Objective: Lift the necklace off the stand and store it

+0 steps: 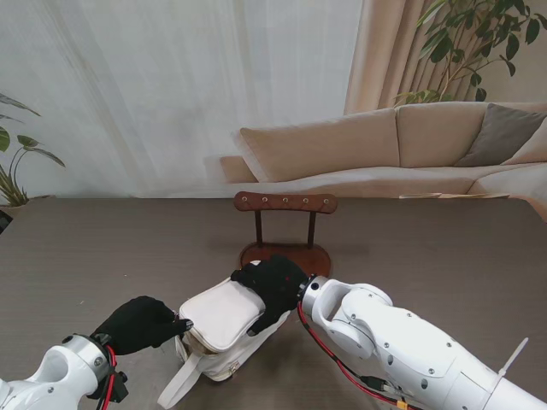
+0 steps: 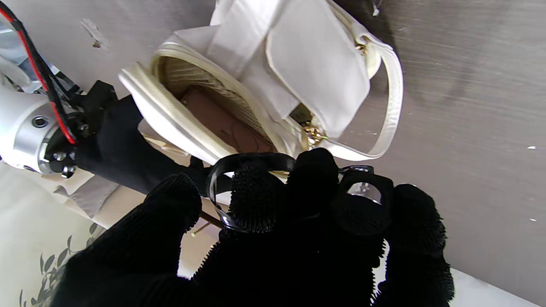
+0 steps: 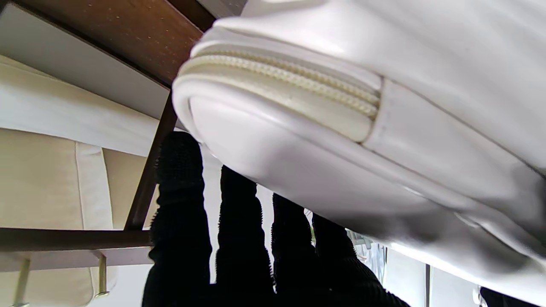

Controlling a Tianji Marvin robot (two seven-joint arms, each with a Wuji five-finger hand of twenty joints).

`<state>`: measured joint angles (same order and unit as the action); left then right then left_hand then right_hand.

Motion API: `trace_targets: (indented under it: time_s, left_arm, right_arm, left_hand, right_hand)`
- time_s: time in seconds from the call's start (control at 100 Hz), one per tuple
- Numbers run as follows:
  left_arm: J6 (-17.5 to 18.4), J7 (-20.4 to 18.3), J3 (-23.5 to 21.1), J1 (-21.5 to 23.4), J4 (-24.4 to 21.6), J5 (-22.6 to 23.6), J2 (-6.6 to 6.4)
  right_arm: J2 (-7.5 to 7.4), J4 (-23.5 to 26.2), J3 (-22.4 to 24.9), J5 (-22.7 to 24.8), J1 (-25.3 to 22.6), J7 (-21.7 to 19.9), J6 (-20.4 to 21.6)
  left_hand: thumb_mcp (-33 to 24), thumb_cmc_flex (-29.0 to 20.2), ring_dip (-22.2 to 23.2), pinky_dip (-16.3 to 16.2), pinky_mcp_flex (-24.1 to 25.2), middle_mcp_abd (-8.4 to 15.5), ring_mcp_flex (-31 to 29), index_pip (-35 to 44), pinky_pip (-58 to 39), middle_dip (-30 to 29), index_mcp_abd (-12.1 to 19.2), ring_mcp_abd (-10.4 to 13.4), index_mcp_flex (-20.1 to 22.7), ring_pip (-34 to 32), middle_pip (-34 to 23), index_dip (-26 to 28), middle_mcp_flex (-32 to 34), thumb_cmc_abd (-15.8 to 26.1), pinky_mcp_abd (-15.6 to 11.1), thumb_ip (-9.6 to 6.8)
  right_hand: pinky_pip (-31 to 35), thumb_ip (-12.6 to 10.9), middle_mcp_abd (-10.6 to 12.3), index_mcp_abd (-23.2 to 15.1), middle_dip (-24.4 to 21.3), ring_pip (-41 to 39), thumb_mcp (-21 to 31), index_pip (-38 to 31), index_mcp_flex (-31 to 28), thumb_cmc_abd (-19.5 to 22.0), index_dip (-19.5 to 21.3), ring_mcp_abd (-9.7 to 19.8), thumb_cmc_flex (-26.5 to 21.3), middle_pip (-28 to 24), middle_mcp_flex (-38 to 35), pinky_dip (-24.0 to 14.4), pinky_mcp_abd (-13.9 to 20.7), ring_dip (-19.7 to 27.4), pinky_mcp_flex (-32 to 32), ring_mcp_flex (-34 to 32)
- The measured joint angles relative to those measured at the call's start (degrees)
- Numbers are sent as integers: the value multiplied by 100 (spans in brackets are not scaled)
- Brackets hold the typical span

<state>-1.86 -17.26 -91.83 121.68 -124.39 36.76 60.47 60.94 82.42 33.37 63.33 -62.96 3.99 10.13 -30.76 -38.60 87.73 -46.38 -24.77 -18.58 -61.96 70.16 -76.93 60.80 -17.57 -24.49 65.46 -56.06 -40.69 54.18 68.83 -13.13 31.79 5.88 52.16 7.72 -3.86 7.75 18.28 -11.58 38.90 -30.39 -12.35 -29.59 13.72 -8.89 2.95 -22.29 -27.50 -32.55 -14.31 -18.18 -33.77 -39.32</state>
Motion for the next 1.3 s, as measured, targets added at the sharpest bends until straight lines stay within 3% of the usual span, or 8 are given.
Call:
trace_targets:
  time_s: [0.34,0.52,0.61,0.76,0.81,0.9,1.02,1.3]
  left_arm:
    - [-28,180,13,34,120,21,22]
    - [-47,237,-21,68,153,22,45]
    - [-66,250,-37,91,157,37,48]
    - [-95,248,-24,96,161,48,48]
    - [-95,241,-13,91,168,49,47]
    - [-95,229,14,75,191,46,45]
    - [-91,205,45,47,216,42,42]
    - [-42,244,20,77,224,44,46]
  right_arm:
    - [-96,254,-14,-45,-16,-278,186]
    - [-114,334,139,-341,-33,-592,725]
    - [-113,338,213,-616,-39,-617,885]
    - [-68,339,341,-865,-97,-558,944]
    - [-52,349,320,-793,-99,-418,882]
    - [-20,359,83,-723,-5,-136,510]
    - [65,345,-382,-1275,364,-484,258]
    - [408,18,-1286,-1606,1247,-671,105]
  left_hand:
    - [1,0,0,11,8,0,0,1,-1,0,0,0,0,39,4,-10,0,0,0,0]
    - [1,0,-1,12,9,0,0,1,-1,0,0,0,0,41,4,-12,0,0,0,0]
    - [1,0,-1,12,9,0,0,1,-1,0,0,0,0,41,4,-12,0,0,0,0]
    - [1,0,-1,12,9,0,0,2,-1,0,0,0,0,41,4,-13,0,0,0,0]
    - [1,0,-1,12,9,0,0,2,-1,0,0,0,0,41,4,-13,0,0,0,0]
    - [1,0,-1,12,9,0,0,2,-1,0,0,0,1,42,4,-14,0,0,0,0]
    - [1,0,-1,12,9,0,0,2,-1,0,1,0,1,48,4,-15,0,0,0,0]
    - [1,0,-1,12,11,0,0,2,-1,0,1,0,1,50,4,-15,0,0,0,0]
  right_hand:
    - [-607,-55,-85,68,-3,23,199,-64,400,141,0,-340,105,-230,555,77,-363,60,112,291]
    - [-1028,-63,-182,142,-84,42,196,-64,525,283,-57,-561,335,-302,973,201,-638,129,114,640]
    - [-1272,-63,-183,-121,-101,19,196,-64,517,291,-65,-523,405,-375,1112,214,-789,188,114,784]
    - [-1369,103,-183,-150,-148,37,211,-69,515,634,-72,-365,767,-380,1112,215,-816,212,101,819]
    - [-1369,103,-183,-266,-148,31,218,-203,510,695,-36,-359,744,-570,1103,220,-555,220,29,806]
    - [-1369,103,-183,-368,-148,5,187,-442,418,703,101,-340,303,-564,935,268,-377,255,18,728]
    - [-1369,-54,-183,-685,-148,-87,184,-607,-9,567,179,-233,-132,-681,655,271,-363,262,13,689]
    - [-1370,-113,-6,-1256,-136,-97,201,-767,-574,474,305,23,-214,-663,380,271,-147,263,11,623]
